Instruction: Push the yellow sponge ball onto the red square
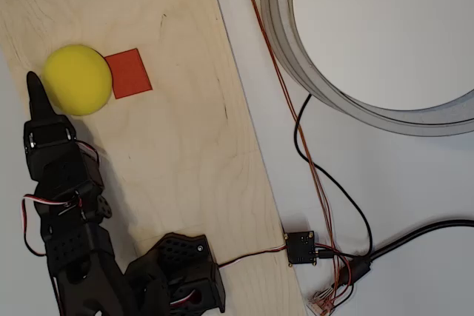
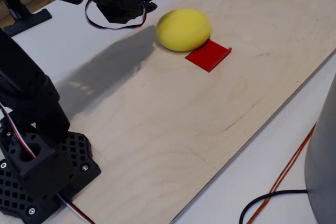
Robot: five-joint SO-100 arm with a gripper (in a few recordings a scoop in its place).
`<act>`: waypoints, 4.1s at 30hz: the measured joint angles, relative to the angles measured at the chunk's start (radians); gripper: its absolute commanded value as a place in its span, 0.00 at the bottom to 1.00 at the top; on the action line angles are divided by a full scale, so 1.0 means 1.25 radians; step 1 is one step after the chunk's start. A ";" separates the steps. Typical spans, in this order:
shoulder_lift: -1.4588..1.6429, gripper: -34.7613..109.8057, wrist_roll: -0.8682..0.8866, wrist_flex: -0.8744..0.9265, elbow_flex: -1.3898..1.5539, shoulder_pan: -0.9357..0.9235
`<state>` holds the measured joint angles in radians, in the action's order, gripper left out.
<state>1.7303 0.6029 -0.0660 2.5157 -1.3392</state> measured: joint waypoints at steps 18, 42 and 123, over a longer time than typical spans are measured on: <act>-0.157 0.40 0.002 -0.090 -0.044 0.001; -0.191 0.39 -0.002 -0.123 -0.067 -0.080; 0.366 0.34 -0.469 -0.118 -0.036 -0.268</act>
<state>2.1875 0.0169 -0.2132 2.4712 -1.6736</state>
